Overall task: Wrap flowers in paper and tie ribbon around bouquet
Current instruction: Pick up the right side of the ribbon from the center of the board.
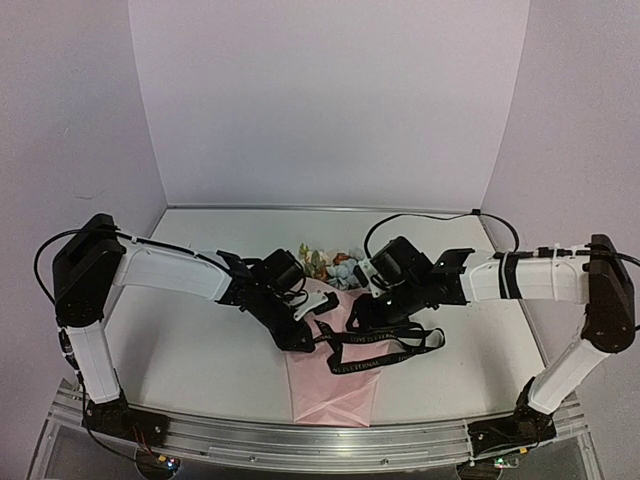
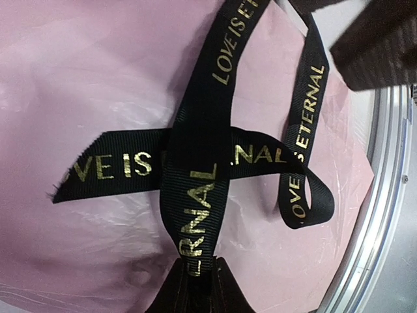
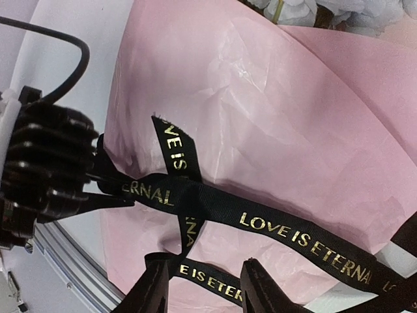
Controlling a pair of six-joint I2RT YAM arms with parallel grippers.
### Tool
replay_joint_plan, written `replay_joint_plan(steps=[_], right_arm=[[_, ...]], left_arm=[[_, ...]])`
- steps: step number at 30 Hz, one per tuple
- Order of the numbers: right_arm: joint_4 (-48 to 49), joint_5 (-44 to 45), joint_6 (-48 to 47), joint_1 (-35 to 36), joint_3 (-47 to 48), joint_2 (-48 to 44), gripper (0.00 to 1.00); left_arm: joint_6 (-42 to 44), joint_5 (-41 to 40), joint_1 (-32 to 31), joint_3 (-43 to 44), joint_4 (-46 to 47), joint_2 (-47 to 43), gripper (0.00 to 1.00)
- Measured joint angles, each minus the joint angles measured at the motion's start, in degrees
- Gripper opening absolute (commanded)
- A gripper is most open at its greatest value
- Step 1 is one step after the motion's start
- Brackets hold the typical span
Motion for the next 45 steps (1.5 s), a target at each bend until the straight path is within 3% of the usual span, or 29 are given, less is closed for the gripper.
replay_joint_plan(steps=[4,10,16,24,33,39,45], right_arm=[[-1.74,1.3,-0.59,0.0,-0.73,-0.63,0.42],[-5.38,1.79,-1.69,0.0,0.2,0.16,0.47],[-7.36,1.68,-3.41,-0.01,8.73,7.71,0.52],[-10.4,1.73,-4.99,0.0,19.54,15.85,0.54],[-16.3,3.64,-6.95,1.97,26.7,22.18,0.58],[-18.86,5.33,-7.86,4.02,29.45,25.37,0.53],[-20.03,6.91,-8.58,4.42,30.94,28.62,0.33]], left_arm=[[0.25,-1.9,-2.02,0.63,-1.49,-0.51,0.17],[0.32,-4.13,-3.08,0.67,-2.36,-1.84,0.39],[-0.69,-5.14,-3.06,-2.06,-0.15,-5.24,0.53],[-3.2,-6.75,-3.06,-9.36,5.27,-14.62,0.62],[-10.3,-14.48,-1.53,-20.38,14.11,-29.55,0.69],[-13.84,-16.68,0.46,-24.01,17.39,-36.25,0.69],[-15.23,-17.1,0.59,-24.99,18.19,-37.48,0.69]])
